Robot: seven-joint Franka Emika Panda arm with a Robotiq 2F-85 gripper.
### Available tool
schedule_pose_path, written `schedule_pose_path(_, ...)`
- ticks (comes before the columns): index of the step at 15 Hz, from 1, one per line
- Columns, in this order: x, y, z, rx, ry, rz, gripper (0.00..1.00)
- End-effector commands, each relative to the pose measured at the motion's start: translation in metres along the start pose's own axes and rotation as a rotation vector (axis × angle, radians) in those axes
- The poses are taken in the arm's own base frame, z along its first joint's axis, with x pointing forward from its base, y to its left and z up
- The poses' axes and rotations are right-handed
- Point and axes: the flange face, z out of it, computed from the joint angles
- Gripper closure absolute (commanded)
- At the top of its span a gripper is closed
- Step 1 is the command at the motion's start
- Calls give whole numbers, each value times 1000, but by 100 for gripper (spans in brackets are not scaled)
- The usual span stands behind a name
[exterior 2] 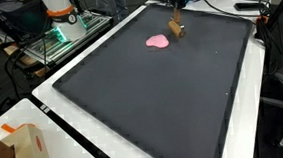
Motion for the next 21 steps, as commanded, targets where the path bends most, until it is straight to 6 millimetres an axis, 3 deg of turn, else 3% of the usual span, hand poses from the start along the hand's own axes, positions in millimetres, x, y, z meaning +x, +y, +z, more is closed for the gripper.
schedule_pose_path(1, -9, -5, -5, -8, 0, 32, 77)
schedule_pose_path(8, -28, -9, -22, -9, -11, 202, 77)
schedule_pose_path(16, -62, -24, -61, -3, -88, 633, 77)
schedule_pose_path(21, -82, -39, -80, 92, -112, 891, 77)
